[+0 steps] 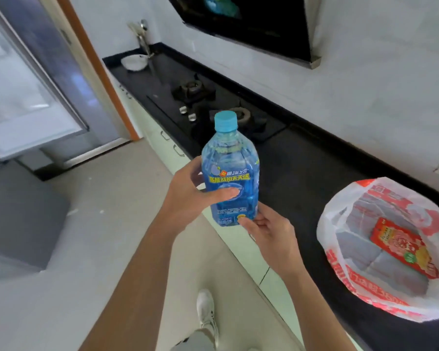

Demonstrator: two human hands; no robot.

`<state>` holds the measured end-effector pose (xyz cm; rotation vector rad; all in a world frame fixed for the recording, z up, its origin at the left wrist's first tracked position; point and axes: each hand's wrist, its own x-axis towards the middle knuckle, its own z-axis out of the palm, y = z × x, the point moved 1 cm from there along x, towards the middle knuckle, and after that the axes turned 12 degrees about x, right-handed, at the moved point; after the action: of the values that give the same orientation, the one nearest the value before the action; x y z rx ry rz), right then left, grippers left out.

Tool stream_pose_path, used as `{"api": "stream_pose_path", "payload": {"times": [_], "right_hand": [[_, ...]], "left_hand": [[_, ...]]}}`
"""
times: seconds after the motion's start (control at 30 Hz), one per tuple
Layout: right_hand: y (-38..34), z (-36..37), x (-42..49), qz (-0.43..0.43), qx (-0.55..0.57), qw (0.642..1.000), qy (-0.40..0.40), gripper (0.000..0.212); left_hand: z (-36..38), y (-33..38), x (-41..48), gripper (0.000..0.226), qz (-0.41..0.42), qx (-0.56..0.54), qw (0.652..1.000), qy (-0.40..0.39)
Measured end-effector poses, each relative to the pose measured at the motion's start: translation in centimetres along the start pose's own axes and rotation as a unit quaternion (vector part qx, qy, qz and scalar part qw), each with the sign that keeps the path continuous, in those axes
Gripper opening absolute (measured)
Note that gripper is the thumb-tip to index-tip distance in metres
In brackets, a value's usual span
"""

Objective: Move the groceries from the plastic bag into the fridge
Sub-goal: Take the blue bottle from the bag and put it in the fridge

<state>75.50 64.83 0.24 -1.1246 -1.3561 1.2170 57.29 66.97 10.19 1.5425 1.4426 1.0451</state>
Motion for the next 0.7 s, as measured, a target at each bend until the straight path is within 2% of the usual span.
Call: {"api": "stream_pose_path", "payload": {"times": [0.43, 0.7], "right_hand": [[0.4, 19.1, 4.4, -0.023, -0.004, 0.976, -0.217, 0.022], [0.3, 33.5, 8.1, -0.022, 0.025, 0.949, -0.313, 0.029]], "left_hand": [[-17.4, -7.8, -6.3, 0.060, -0.084, -0.004, 0.976, 0.201], [-29.5, -13.2, -8.2, 0.056, -0.111, 0.015, 0.952, 0.285]]}}
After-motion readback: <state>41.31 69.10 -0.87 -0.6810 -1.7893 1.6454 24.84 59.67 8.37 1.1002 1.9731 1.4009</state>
